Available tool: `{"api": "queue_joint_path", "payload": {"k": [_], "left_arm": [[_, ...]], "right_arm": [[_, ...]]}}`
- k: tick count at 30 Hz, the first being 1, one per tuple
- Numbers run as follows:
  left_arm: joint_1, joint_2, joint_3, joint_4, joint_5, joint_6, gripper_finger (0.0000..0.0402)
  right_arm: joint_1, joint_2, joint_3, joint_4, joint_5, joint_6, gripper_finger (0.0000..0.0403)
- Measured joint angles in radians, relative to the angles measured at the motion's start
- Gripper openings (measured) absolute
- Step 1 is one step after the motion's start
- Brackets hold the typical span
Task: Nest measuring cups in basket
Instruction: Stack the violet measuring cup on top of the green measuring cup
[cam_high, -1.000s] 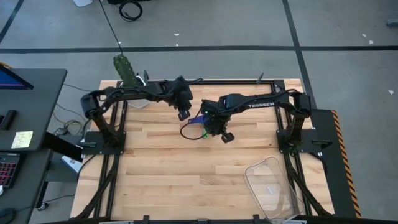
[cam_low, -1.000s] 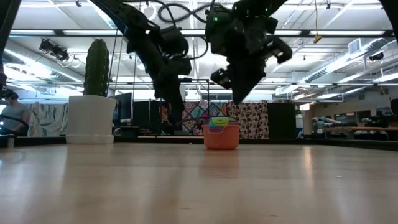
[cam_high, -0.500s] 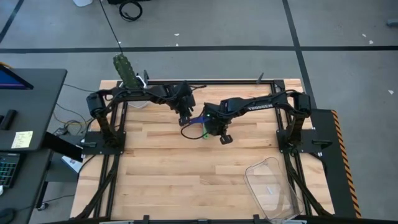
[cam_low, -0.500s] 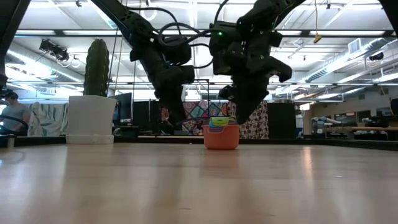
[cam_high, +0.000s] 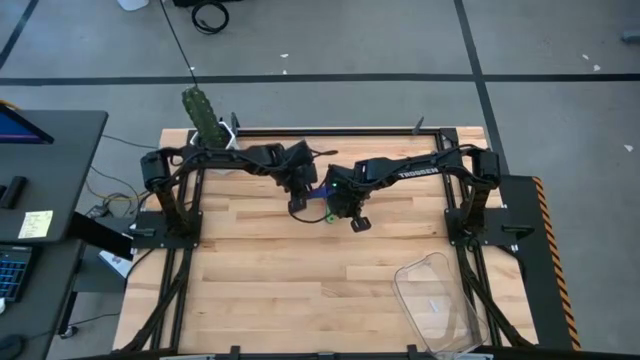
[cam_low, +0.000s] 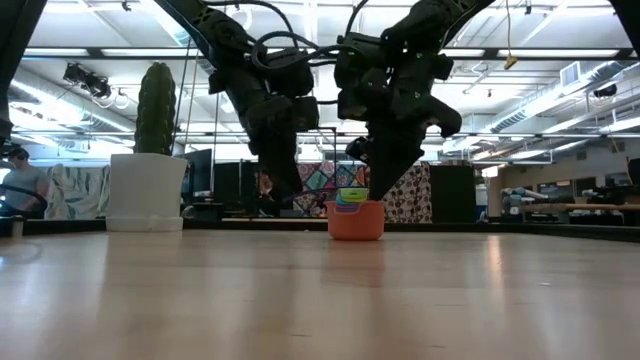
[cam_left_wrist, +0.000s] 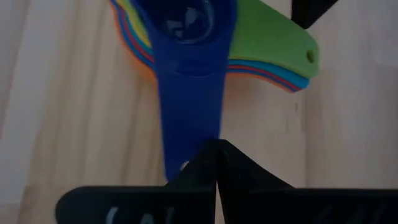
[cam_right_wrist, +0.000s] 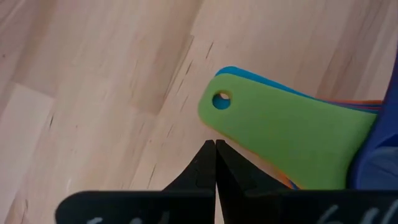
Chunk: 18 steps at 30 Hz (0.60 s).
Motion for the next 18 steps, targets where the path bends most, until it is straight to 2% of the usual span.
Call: {"api": "queue_joint_path", "payload": {"k": [13,18], "left_arm": [[-0.075,-0.021,0.000,-0.010,-0.002,-0.029,0.0004],[-0.035,-0.083,0.001,-0.007,-0.082,-0.026,0.0004]], "right_arm": [[-0.001,0.000,0.000,0.024,0.028,-0.001,0.0006],[-0.001,-0.002,0.000,-0.066,0.030,0.006,0.0006]]}}
